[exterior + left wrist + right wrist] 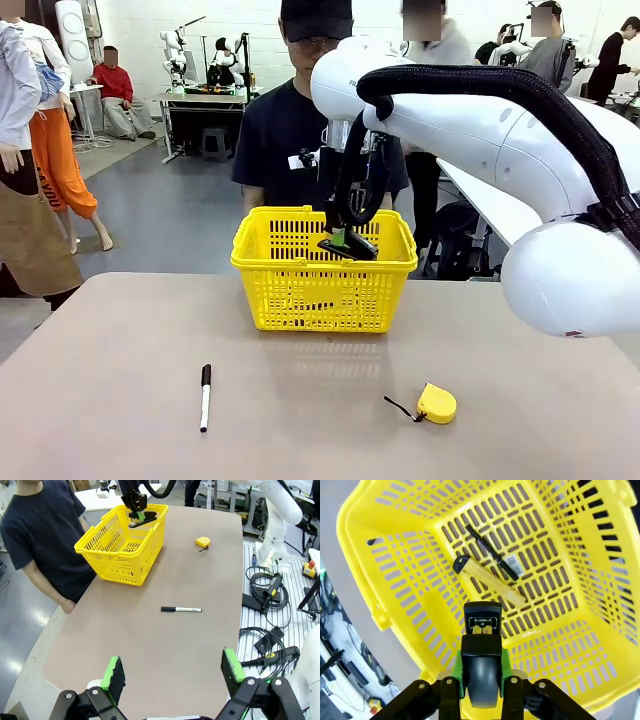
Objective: Place the items the person wants into the basket.
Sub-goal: Pick up the item the person points to and place it in the Market Basket.
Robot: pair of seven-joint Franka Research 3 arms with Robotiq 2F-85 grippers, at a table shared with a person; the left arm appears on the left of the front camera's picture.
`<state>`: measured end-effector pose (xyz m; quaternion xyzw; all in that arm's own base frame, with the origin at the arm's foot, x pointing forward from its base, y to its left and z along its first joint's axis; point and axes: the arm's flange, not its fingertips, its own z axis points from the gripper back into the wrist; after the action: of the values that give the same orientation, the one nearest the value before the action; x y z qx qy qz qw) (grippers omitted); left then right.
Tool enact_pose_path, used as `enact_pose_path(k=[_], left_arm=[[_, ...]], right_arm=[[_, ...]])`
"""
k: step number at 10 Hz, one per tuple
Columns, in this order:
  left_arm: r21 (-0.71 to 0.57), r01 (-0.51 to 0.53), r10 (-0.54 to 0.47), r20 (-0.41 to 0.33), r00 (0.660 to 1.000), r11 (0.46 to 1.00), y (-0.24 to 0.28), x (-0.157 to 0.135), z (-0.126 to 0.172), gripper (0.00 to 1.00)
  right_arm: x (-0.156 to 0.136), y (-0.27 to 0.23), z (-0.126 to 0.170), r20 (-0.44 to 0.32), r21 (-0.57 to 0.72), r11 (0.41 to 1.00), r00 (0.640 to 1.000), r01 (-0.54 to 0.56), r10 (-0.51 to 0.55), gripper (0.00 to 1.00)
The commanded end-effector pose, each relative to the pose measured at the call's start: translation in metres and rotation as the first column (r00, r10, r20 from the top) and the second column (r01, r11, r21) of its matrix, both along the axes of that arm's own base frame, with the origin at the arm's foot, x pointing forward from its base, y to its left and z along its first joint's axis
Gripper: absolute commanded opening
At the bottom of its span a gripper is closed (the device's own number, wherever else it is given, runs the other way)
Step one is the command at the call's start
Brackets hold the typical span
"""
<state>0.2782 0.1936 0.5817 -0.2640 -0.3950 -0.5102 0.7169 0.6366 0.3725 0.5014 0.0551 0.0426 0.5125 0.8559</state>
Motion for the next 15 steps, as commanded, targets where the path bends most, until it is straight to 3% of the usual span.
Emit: enact_pose_path(k=[1, 9, 10, 11, 12, 13, 14, 15], left_arm=[[-0.009, 0.013, -0.013, 0.02, 1.0, 1.0, 0.001, -0.001, 0.001, 1.0], [-0.009, 0.013, -0.013, 0.02, 1.0, 1.0, 0.001, -0.001, 0.001, 1.0], [-0.009, 0.013, -0.013, 0.02, 1.0, 1.0, 0.001, -0.001, 0.001, 1.0], [-0.009, 0.013, -0.013, 0.02, 1.0, 1.0, 0.001, -0.001, 0.001, 1.0], [-0.009, 0.013, -0.013, 0.02, 1.0, 1.0, 0.001, -0.001, 0.001, 1.0], [-0.009, 0.013, -0.013, 0.02, 1.0, 1.0, 0.001, -0.001, 0.001, 1.0], [-0.009, 0.013, -0.013, 0.02, 1.0, 1.0, 0.001, -0.001, 0.001, 1.0], [-0.009, 0.013, -0.013, 0.02, 1.0, 1.0, 0.001, -0.001, 0.001, 1.0]], right_arm=[[0.026, 0.012, 0.008, 0.057, 0.062, 0.997, 0.998, -0.04, 0.036, 0.19], [0.016, 0.007, -0.027, 0.082, 0.139, 0.979, 0.987, -0.147, 0.137, 0.19], [0.015, 0.008, -0.027, 0.086, 0.138, 0.978, 0.986, -0.156, 0.145, 0.9], [0.015, 0.007, -0.026, 0.085, 0.14, 0.978, 0.986, -0.158, 0.147, 0.91], [0.014, 0.006, -0.025, 0.084, 0.137, 0.978, 0.986, -0.157, 0.147, 1.0], [0.014, 0.006, -0.026, 0.08, 0.132, 0.979, 0.986, -0.155, 0.145, 0.94], [0.013, 0.006, -0.024, 0.078, 0.131, 0.979, 0.986, -0.155, 0.146, 1.0], [0.013, 0.007, -0.024, 0.08, 0.129, 0.979, 0.986, -0.156, 0.146, 1.0]])
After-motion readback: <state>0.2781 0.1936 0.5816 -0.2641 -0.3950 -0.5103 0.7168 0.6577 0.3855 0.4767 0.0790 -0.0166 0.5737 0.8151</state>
